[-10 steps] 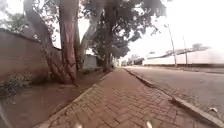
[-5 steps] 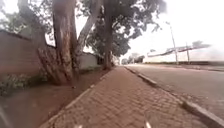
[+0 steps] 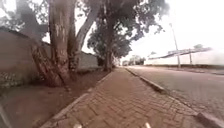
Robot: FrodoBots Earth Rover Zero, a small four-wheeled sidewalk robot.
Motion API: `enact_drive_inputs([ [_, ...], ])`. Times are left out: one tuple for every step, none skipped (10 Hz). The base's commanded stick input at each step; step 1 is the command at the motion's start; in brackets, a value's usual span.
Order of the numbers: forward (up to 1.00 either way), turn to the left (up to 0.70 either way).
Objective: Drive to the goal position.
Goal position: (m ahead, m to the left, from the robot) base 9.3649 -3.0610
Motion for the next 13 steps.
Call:
enact_drive_inputs([
  [0.7, 0.0],
  [0.7, 0.0],
  [0.7, -0.35],
  [0.7, -0.35],
  [0.7, -0.35],
  [0.7, -0.35],
  [0.7, -0.35],
  [0.7, -0.35],
  [0.7, 0.0],
  [0.7, 0.0],
  [0.7, 0.0],
  [0.7, 0.0],
  [0.7, 0.0],
])
